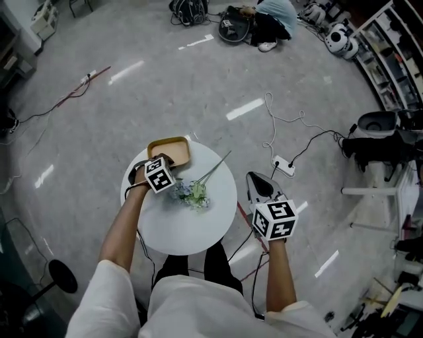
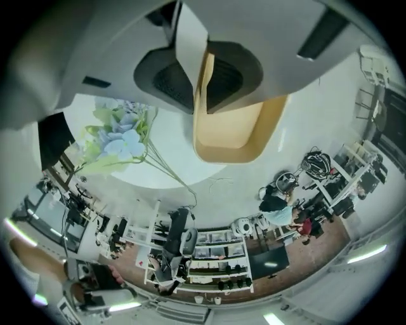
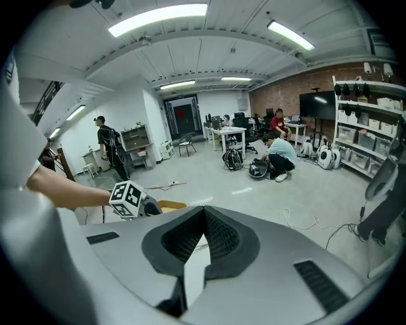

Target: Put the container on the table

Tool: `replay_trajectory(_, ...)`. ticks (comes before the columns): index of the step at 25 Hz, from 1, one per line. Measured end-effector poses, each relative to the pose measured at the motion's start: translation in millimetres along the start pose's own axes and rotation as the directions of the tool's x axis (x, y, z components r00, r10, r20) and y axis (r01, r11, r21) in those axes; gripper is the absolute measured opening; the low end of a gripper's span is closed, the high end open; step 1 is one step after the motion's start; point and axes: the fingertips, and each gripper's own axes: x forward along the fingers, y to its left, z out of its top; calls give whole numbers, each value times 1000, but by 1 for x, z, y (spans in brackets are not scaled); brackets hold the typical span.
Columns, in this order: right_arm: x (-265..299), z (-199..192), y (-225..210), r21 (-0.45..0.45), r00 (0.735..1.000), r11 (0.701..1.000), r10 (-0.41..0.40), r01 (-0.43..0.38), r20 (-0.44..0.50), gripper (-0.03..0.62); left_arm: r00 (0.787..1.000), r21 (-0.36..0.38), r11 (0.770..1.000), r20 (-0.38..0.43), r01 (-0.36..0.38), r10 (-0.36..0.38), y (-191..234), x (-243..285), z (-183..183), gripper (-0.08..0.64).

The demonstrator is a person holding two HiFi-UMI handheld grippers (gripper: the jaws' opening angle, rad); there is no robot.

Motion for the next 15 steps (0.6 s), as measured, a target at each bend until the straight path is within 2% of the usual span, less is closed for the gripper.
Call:
replay_trajectory(5,-15,54,12,-106,996,994,33,-24,82,14,989,-118,992,136,-48,64,8,-72,13,84)
replay_trajectory(7,-32,74,21,-156,994,988,31,-15,106,14,968,-167,981,211,-100,134,4,-115,22,61)
replay_trajectory(8,-41,86,25,-180,992,984,34,-11,125,14,949,-201,969,249,-142,191,5,-141,27,44)
replay_trajectory(10,-55,118,36,-227,982,974,59,-16,182,14,889,-285,930,325,-233,322,13,-202,40,32)
replay_trajectory(12,-70,154,49,-275,966,961,91,-21,243,14,809,-370,881,394,-294,435,18,-267,54,27)
replay_trajectory(15,-90,198,71,-343,942,939,135,-22,309,14,679,-466,815,476,-343,558,17,-349,69,23)
